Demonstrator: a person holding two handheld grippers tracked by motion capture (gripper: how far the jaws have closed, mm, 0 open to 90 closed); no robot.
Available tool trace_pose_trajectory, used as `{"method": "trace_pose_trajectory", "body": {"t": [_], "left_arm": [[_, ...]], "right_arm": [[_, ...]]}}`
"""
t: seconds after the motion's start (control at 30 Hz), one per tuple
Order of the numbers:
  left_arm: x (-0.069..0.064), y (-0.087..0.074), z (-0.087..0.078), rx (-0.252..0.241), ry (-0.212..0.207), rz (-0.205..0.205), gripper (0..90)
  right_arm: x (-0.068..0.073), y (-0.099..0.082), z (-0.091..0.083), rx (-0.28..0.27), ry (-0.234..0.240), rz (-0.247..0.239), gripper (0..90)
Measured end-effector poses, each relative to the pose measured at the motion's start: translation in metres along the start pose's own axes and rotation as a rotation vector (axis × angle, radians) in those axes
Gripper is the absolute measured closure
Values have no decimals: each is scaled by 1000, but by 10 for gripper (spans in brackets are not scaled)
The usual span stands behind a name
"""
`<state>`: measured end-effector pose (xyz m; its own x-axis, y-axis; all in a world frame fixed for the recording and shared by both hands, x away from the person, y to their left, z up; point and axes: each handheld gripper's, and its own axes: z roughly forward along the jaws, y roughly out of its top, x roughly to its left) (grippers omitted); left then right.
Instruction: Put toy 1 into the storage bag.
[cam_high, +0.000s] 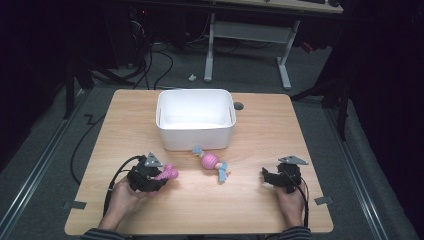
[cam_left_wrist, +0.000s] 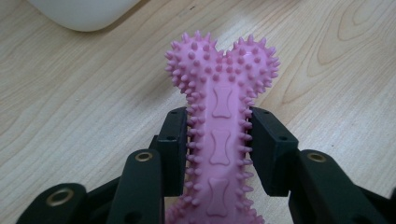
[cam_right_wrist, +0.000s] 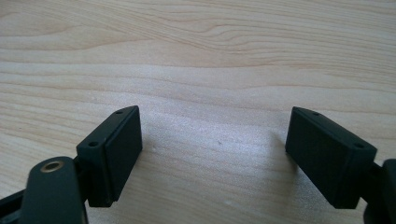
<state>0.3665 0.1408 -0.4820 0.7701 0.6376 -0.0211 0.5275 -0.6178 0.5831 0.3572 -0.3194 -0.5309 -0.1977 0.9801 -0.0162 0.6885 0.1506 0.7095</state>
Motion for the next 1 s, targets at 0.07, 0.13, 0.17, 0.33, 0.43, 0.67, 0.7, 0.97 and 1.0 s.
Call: {"method": "trace_pose_trajectory", "body": {"t": [0.07, 0.13, 0.17, 0.33, 0.43, 0.67, 0.7, 0.97, 1.0], "left_arm": [[0, 2, -4, -6, 1, -1, 595], [1, 4, -9, -18, 1, -4, 595], [1, 4, -9, -18, 1, -4, 595], [2, 10, -23, -42, -3, -11, 595], [3, 13, -29, -44, -2, -7, 596], [8, 22, -43, -74, -5, -6, 597], [9, 24, -46, -81, -10, -6, 597], [14, 34, -61, -118, -17, -12, 597], [15, 39, -65, -128, -16, -10, 597]], "right_arm": [[0, 0, 0, 0, 0, 0, 186], [0, 0, 0, 0, 0, 0, 186], [0, 0, 0, 0, 0, 0, 186], [0, 0, 0, -2, -3, 1, 187], [0, 0, 0, -4, -3, -3, 193], [0, 0, 0, -6, 1, -5, 201], [0, 0, 0, -6, 1, -5, 201], [0, 0, 0, -5, 2, -5, 201], [0, 0, 0, -5, 2, -5, 201]]}}
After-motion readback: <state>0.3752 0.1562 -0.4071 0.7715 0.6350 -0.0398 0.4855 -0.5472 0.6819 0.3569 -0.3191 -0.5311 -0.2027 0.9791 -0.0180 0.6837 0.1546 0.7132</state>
